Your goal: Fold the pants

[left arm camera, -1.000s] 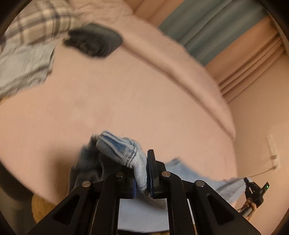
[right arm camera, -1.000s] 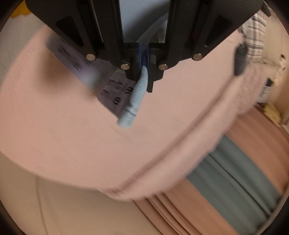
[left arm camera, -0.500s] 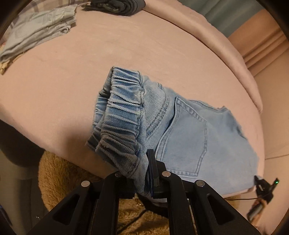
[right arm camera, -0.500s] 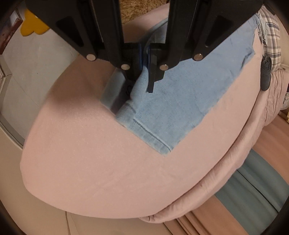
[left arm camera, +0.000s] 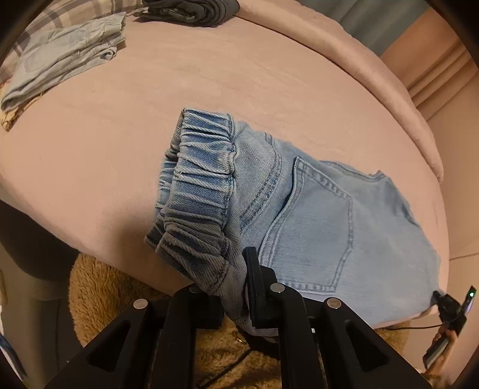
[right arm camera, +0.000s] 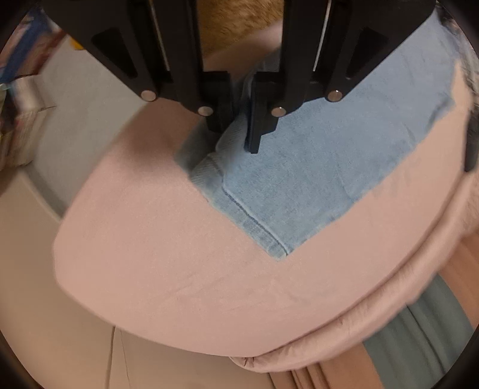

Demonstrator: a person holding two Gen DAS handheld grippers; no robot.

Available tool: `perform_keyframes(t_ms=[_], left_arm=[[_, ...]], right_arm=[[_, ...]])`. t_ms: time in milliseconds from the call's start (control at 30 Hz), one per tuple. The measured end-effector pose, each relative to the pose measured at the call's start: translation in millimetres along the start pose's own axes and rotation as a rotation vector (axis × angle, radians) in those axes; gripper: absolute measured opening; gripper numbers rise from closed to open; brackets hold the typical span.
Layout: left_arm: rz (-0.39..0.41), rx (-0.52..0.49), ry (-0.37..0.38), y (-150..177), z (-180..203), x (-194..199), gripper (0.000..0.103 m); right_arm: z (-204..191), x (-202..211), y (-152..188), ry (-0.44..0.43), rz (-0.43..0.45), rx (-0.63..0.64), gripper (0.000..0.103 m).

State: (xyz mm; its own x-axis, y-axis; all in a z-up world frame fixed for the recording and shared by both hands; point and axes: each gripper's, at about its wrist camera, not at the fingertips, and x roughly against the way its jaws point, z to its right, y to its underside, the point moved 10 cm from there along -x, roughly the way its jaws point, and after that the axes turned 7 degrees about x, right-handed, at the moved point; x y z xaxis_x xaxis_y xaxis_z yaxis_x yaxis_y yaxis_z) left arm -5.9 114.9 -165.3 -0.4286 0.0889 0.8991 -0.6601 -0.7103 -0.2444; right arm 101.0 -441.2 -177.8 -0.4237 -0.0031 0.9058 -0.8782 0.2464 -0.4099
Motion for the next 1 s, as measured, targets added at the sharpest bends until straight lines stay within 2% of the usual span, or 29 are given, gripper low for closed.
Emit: perform_keyframes(t_ms=[33, 67, 100, 133, 200, 233, 267, 333, 367, 400, 433, 533, 633, 667, 733, 800, 833, 867, 900, 933, 1000], left_arm=[[-0.009, 0.011, 0.021, -1, -1, 8, 0.013], [-0.016, 0.026, 0.042, -2, -4, 14, 0.017], [-0.015, 0.041, 0.058, -5, -5, 22, 0.032], [0.001, 0.046, 0.059, -9, -8, 29, 0.056], [0.063, 0.048, 0.071, -20, -11, 45, 0.075], [0.099, 0.038, 0.084, -28, -11, 52, 0.077], [0.125, 0.023, 0.093, -34, -10, 55, 0.077], [0.150, 0.006, 0.079, -48, -10, 52, 0.078], [0.156, -0.003, 0.065, -56, -9, 46, 0.078], [0.158, -0.013, 0.066, -60, -7, 42, 0.078], [0.153, -0.034, 0.080, -66, -3, 35, 0.078], [0.093, -0.049, 0.118, -73, -1, 14, 0.078], [0.062, -0.031, 0.107, -78, -6, -7, 0.078], [0.059, -0.027, 0.102, -77, -10, -13, 0.076], [0.037, -0.018, 0.143, -71, -11, -18, 0.061], [0.065, -0.021, 0.147, -68, -13, -15, 0.057], [0.079, -0.035, 0.143, -67, -11, -13, 0.051], [0.101, -0.046, 0.137, -66, -9, -9, 0.050], [0.113, -0.053, 0.131, -66, -7, -7, 0.047], [0.127, -0.059, 0.123, -66, -6, -4, 0.045], [0.154, -0.062, 0.125, -67, -3, 3, 0.042]], right_arm=[[-1, 7, -2, 0.061, -0.007, 0.033, 0.027], [-2, 11, -10, 0.085, -0.001, 0.048, 0.033], [-9, 21, -15, 0.098, 0.018, 0.076, 0.043], [-17, 28, -18, 0.091, 0.029, 0.096, 0.051], [-42, 42, -26, 0.054, 0.053, 0.154, 0.054], [-65, 48, -31, 0.021, 0.067, 0.199, 0.056], [-89, 52, -32, -0.016, 0.074, 0.242, 0.058], [-155, 52, -29, -0.148, 0.072, 0.354, 0.061], [-194, 50, -23, -0.242, 0.048, 0.412, 0.059], [-220, 48, -16, -0.301, 0.021, 0.447, 0.059], [-265, 44, -4, -0.397, -0.024, 0.508, 0.059], [-351, 40, 18, -0.537, -0.084, 0.640, 0.059], [-410, 26, 38, -0.605, -0.150, 0.722, 0.059], [-415, 26, 53, -0.609, -0.167, 0.735, 0.059], [-439, 9, 63, -0.592, -0.210, 0.789, 0.059], [-446, 1, 70, -0.570, -0.235, 0.838, 0.056], [-447, -11, 79, -0.545, -0.271, 0.867, 0.051], [-456, -15, 81, -0.534, -0.291, 0.870, 0.046], [-458, -18, 79, -0.537, -0.295, 0.872, 0.033], [-460, -15, 79, -0.555, -0.265, 0.882, 0.012], [-457, -12, 74, -0.562, -0.257, 0.869, 0.010]])
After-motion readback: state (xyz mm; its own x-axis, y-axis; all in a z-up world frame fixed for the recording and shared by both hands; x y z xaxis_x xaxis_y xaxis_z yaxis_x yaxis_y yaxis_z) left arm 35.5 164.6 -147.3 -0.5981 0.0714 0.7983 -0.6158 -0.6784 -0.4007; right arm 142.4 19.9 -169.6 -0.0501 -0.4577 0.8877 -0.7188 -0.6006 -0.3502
